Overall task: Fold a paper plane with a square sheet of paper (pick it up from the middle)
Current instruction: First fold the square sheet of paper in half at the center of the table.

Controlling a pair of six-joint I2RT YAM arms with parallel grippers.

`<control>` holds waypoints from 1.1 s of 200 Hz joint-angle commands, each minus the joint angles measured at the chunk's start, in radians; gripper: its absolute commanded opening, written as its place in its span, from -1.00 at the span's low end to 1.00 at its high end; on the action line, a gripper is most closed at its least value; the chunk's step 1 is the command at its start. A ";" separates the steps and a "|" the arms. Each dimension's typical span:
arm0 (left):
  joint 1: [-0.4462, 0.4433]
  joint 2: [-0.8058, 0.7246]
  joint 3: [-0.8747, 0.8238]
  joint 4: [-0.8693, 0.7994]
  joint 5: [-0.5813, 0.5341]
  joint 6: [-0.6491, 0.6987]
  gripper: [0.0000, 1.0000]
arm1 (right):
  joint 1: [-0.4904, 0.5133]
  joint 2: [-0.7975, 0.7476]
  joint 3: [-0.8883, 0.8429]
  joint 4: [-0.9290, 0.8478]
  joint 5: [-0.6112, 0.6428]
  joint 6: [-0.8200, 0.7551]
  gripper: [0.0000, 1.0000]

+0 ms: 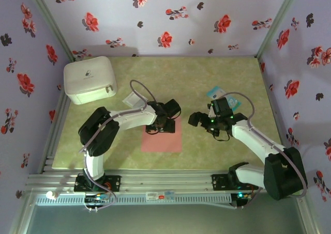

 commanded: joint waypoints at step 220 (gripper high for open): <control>-0.004 0.137 0.031 -0.028 0.036 -0.025 0.77 | 0.006 0.010 0.020 -0.012 0.020 -0.017 0.99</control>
